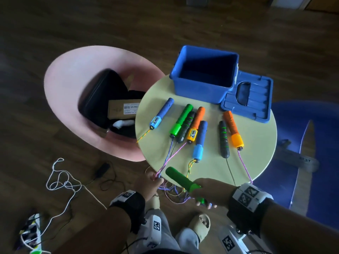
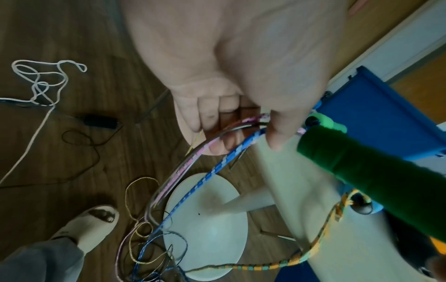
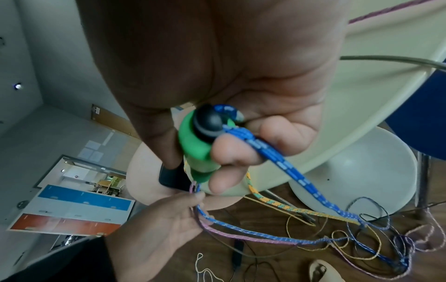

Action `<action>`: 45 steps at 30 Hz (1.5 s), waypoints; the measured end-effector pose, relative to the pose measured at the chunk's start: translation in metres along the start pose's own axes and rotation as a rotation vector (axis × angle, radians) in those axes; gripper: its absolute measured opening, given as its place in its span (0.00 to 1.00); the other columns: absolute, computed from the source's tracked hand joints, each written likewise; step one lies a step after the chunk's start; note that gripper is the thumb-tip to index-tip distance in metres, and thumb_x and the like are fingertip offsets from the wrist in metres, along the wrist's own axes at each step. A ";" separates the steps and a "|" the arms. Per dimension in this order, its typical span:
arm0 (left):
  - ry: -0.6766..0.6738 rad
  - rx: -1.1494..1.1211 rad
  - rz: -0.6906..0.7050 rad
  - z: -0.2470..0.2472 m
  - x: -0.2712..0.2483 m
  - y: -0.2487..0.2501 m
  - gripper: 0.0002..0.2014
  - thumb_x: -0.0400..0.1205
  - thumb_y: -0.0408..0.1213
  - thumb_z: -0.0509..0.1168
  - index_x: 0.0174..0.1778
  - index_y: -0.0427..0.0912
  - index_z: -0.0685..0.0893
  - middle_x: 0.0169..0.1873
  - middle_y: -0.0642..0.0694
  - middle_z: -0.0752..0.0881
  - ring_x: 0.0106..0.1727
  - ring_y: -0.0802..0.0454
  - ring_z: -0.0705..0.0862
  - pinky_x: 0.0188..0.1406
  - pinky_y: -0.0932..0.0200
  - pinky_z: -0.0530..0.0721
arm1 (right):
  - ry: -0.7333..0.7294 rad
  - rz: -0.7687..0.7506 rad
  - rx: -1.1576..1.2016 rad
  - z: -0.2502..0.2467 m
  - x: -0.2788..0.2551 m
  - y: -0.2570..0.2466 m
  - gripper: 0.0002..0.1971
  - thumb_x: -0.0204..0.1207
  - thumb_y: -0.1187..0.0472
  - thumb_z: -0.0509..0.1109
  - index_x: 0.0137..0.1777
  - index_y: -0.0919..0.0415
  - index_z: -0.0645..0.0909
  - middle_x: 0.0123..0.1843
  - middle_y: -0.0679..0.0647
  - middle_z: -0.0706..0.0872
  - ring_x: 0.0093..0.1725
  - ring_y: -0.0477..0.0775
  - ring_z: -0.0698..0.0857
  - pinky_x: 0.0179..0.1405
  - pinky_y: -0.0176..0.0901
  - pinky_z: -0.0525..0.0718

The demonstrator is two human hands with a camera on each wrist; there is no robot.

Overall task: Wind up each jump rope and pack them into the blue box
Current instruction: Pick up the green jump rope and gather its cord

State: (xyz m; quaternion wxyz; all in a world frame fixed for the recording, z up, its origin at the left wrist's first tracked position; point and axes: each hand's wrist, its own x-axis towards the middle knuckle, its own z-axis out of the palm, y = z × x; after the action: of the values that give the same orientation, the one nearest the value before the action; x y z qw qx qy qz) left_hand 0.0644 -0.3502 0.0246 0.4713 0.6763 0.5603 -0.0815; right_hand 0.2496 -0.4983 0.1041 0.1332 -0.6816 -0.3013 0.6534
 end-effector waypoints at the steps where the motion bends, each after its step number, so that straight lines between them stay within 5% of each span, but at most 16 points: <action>1: 0.015 -0.022 0.031 -0.003 -0.002 -0.001 0.15 0.71 0.50 0.72 0.25 0.48 0.76 0.17 0.54 0.76 0.27 0.53 0.78 0.34 0.55 0.77 | -0.011 0.015 -0.012 0.001 0.001 -0.001 0.09 0.78 0.59 0.65 0.55 0.60 0.79 0.38 0.53 0.87 0.24 0.47 0.79 0.21 0.35 0.76; 5: 0.051 -0.125 0.151 -0.015 -0.011 0.011 0.19 0.79 0.43 0.68 0.23 0.47 0.70 0.15 0.54 0.71 0.20 0.62 0.70 0.25 0.62 0.69 | -0.058 0.068 -0.017 0.004 0.003 -0.008 0.17 0.66 0.55 0.61 0.54 0.60 0.77 0.36 0.51 0.86 0.23 0.48 0.79 0.21 0.34 0.77; 8: -0.026 -0.298 0.112 -0.020 -0.023 0.028 0.15 0.82 0.47 0.63 0.30 0.47 0.77 0.23 0.49 0.78 0.23 0.57 0.77 0.26 0.62 0.77 | -0.045 0.082 -0.037 0.008 0.010 -0.009 0.18 0.77 0.60 0.64 0.67 0.59 0.75 0.40 0.52 0.87 0.25 0.47 0.83 0.24 0.35 0.81; 11: -0.067 -0.578 -0.029 -0.017 -0.027 0.035 0.08 0.80 0.43 0.62 0.46 0.41 0.79 0.26 0.41 0.84 0.28 0.44 0.83 0.36 0.45 0.84 | -0.051 0.039 -0.071 0.011 0.018 -0.012 0.21 0.79 0.62 0.66 0.72 0.54 0.71 0.43 0.52 0.88 0.29 0.48 0.87 0.31 0.37 0.86; 13: -0.095 -0.701 -0.164 -0.016 -0.028 0.035 0.08 0.83 0.35 0.66 0.52 0.35 0.77 0.26 0.39 0.86 0.28 0.41 0.86 0.41 0.38 0.88 | -0.051 -0.001 -0.067 0.013 0.024 -0.017 0.20 0.80 0.63 0.68 0.71 0.54 0.71 0.37 0.49 0.88 0.28 0.45 0.86 0.33 0.36 0.86; 16: -0.148 -0.819 -0.331 -0.016 -0.030 0.039 0.16 0.80 0.43 0.74 0.53 0.35 0.80 0.33 0.38 0.86 0.30 0.42 0.88 0.48 0.37 0.91 | -0.035 -0.025 -0.067 0.016 0.030 -0.023 0.19 0.82 0.64 0.68 0.72 0.57 0.72 0.38 0.51 0.88 0.26 0.41 0.84 0.30 0.31 0.83; 19: -0.132 -0.879 -0.437 -0.015 -0.028 0.045 0.17 0.80 0.44 0.74 0.51 0.33 0.81 0.33 0.36 0.85 0.29 0.41 0.88 0.38 0.44 0.92 | -0.018 -0.047 -0.042 0.019 0.036 -0.022 0.17 0.82 0.64 0.69 0.69 0.58 0.75 0.51 0.60 0.89 0.35 0.47 0.87 0.31 0.34 0.86; 23: -0.115 -0.939 -0.519 -0.013 -0.026 0.051 0.14 0.81 0.40 0.74 0.45 0.32 0.80 0.26 0.37 0.85 0.29 0.42 0.87 0.29 0.49 0.91 | 0.005 -0.055 0.015 0.020 0.036 -0.019 0.15 0.83 0.66 0.67 0.69 0.62 0.75 0.41 0.52 0.85 0.24 0.35 0.83 0.25 0.28 0.81; 31: -0.119 -0.963 -0.591 -0.010 -0.021 0.040 0.13 0.80 0.38 0.74 0.48 0.31 0.81 0.35 0.36 0.85 0.28 0.43 0.89 0.31 0.46 0.92 | 0.058 -0.117 0.012 0.018 0.031 -0.007 0.18 0.83 0.64 0.69 0.71 0.60 0.76 0.51 0.59 0.87 0.29 0.39 0.85 0.30 0.29 0.83; 34: -0.172 -0.899 -0.559 -0.009 -0.022 0.042 0.14 0.80 0.41 0.74 0.47 0.33 0.82 0.28 0.37 0.87 0.27 0.44 0.88 0.41 0.46 0.90 | 0.096 -0.139 0.020 0.017 0.032 -0.001 0.19 0.81 0.62 0.72 0.71 0.57 0.77 0.53 0.57 0.91 0.42 0.53 0.90 0.40 0.37 0.89; 38: -0.129 -0.771 -0.468 -0.019 -0.027 0.054 0.17 0.77 0.48 0.76 0.42 0.36 0.83 0.26 0.43 0.84 0.27 0.48 0.85 0.30 0.52 0.88 | 0.109 -0.155 -0.065 0.015 0.030 -0.003 0.25 0.81 0.57 0.72 0.77 0.52 0.73 0.69 0.52 0.85 0.59 0.49 0.86 0.62 0.38 0.83; 42: 0.173 -0.296 0.061 -0.030 -0.028 0.063 0.16 0.74 0.51 0.75 0.43 0.43 0.83 0.38 0.46 0.85 0.40 0.50 0.87 0.41 0.54 0.85 | 0.043 -0.174 -0.150 0.010 0.018 -0.005 0.28 0.83 0.53 0.70 0.81 0.54 0.69 0.78 0.49 0.77 0.71 0.46 0.80 0.70 0.34 0.75; 45: 0.350 -0.005 0.433 -0.040 -0.045 0.075 0.13 0.74 0.52 0.73 0.40 0.48 0.79 0.38 0.54 0.79 0.42 0.47 0.83 0.45 0.51 0.82 | 0.023 -0.159 -0.148 0.004 0.005 -0.007 0.25 0.81 0.52 0.71 0.78 0.51 0.74 0.77 0.47 0.79 0.72 0.44 0.79 0.75 0.42 0.75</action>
State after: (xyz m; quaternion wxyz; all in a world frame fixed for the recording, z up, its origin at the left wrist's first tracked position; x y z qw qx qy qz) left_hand 0.0942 -0.3466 0.1163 0.3753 0.7829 0.4760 0.1404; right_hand 0.2437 -0.4910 0.1031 0.1375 -0.6710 -0.4004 0.6088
